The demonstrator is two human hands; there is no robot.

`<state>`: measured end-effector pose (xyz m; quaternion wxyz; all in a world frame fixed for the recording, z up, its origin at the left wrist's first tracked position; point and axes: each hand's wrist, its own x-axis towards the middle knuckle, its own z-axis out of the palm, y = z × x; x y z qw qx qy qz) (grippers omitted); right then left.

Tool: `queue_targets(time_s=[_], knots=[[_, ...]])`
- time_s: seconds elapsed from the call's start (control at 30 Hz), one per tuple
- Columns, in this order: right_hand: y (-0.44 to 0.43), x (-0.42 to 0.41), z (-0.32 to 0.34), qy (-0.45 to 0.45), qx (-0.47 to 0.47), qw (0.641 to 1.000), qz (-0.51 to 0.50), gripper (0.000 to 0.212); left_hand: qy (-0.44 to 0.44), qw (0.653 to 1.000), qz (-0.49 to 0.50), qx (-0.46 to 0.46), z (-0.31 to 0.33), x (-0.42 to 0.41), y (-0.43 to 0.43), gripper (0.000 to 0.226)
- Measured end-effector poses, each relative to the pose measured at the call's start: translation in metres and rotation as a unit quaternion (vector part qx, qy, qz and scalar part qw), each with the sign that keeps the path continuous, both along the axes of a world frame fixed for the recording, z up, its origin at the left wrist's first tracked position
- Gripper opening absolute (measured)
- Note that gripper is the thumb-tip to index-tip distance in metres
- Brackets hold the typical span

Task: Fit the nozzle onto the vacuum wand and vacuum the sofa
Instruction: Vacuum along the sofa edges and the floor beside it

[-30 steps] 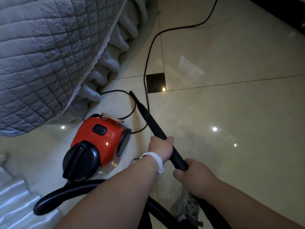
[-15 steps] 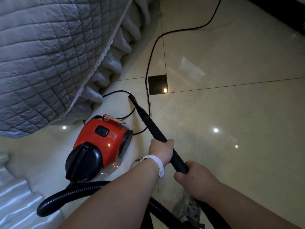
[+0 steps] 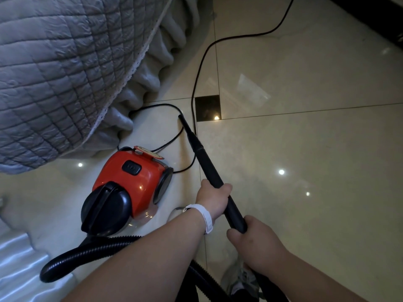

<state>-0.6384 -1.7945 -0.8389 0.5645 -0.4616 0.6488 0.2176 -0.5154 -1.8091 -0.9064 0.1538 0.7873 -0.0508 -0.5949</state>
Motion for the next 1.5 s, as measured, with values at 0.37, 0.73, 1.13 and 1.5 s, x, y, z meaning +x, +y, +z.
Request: queue_targets(time_s=[0.37, 0.73, 1.13, 1.5], knots=[[-0.007, 0.000, 0.000, -0.020, -0.005, 1.000, -0.016, 0.018, -0.008, 1.000, 0.008, -0.007, -0.002, -0.001, -0.006, 0.028], [0.003, 0.001, 0.003, -0.008, 0.003, 1.000, 0.014, 0.020, -0.015, 0.999, 0.027, 0.012, 0.000, 0.000, 0.011, 0.027], [0.001, -0.004, 0.006, -0.010, -0.001, 1.000, -0.001, 0.020, -0.013, 1.000, 0.000, 0.004, -0.001, -0.008, 0.005, 0.027], [-0.011, 0.003, 0.004, -0.027, 0.021, 0.999, 0.042, 0.016, -0.024, 0.998, 0.057, 0.030, -0.004, 0.001, 0.009, 0.032]])
